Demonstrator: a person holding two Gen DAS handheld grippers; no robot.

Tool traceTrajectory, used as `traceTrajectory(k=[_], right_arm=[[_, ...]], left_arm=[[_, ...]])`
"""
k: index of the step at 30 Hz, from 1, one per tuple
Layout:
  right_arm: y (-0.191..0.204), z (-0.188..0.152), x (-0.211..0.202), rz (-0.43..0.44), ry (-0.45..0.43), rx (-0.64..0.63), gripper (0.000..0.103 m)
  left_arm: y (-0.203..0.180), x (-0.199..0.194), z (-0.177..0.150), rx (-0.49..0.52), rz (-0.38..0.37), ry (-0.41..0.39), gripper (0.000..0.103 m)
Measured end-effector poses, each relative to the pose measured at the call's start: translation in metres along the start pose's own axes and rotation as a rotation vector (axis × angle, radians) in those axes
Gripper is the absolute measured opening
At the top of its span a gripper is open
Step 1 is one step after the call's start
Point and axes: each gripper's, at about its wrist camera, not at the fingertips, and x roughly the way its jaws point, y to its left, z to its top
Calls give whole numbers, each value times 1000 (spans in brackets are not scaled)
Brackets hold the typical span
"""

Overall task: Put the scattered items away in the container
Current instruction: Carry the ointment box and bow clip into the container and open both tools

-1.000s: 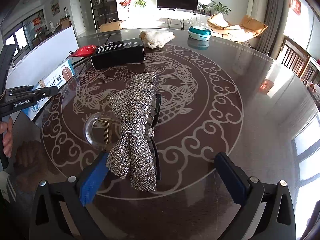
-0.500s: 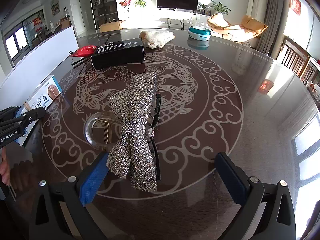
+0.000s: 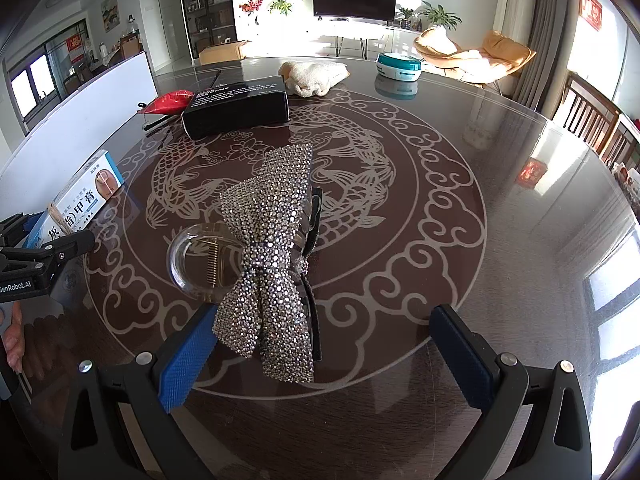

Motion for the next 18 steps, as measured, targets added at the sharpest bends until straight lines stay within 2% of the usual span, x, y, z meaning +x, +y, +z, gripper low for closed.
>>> traceTrajectory(k=[9, 13, 15, 16, 17, 18], right_arm=[[0, 0, 0, 1, 0, 1, 103], [0, 3, 1, -1, 17, 2, 103], [2, 6, 1, 27, 8, 11, 103], [4, 8, 0, 38, -8, 16, 103], [6, 9, -1, 45, -29, 18, 103], [10, 10, -3, 57, -49, 13, 103]], left_arm=[[3, -1, -4, 0, -8, 1, 103], [2, -2, -2, 33, -29, 27, 103], [-1, -4, -3, 40, -35, 24, 103], [-3, -5, -3, 43, -38, 14, 98], [-6, -7, -3, 52, -44, -1, 87], [-9, -9, -3, 65, -54, -13, 79]])
